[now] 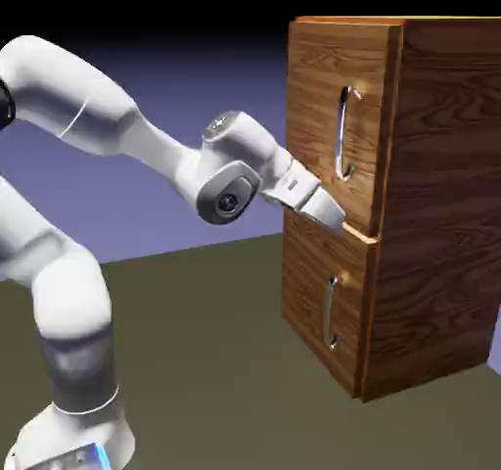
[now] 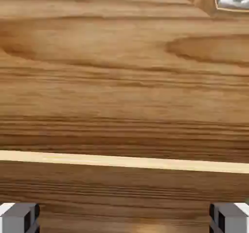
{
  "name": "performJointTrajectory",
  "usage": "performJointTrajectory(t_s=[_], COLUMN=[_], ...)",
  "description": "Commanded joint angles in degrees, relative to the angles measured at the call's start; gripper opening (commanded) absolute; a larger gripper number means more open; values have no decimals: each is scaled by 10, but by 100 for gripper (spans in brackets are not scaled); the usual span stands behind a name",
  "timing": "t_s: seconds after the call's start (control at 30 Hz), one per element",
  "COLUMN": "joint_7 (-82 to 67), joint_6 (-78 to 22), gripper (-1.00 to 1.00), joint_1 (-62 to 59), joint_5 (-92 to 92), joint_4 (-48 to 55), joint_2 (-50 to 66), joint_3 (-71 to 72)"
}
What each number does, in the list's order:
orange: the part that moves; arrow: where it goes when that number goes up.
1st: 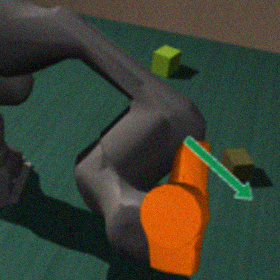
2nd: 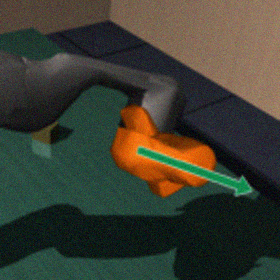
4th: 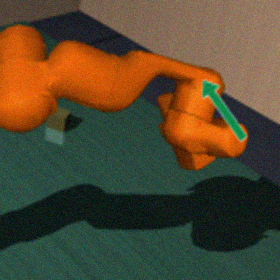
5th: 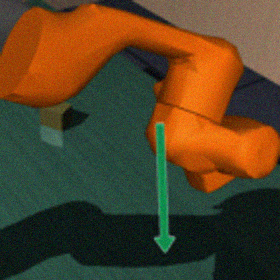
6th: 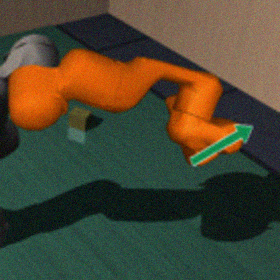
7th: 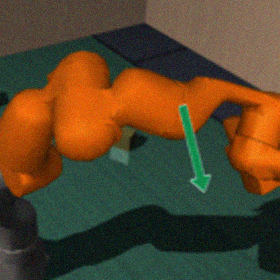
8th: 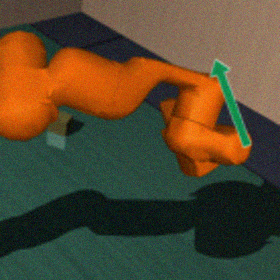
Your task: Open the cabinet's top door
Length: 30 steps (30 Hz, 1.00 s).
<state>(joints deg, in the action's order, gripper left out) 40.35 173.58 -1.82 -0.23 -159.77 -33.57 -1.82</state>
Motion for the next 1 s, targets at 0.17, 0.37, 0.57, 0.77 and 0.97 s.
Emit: performJointTrajectory(t_s=[0.17, 0.37, 0.57, 0.77, 0.97], joint_7=[-99, -145, -148, -76, 73], joint_6=[-23, -41, -53, -59, -61], gripper=[0, 0, 0, 0, 0], joint_1=[-100, -150, -159, -136, -79], joint_5=[109, 259, 408, 543, 663], joint_4=[94, 174, 232, 256, 245], joint_2=[-34, -55, -63, -74, -87], joint_3=[-4, 22, 63, 65, 27])
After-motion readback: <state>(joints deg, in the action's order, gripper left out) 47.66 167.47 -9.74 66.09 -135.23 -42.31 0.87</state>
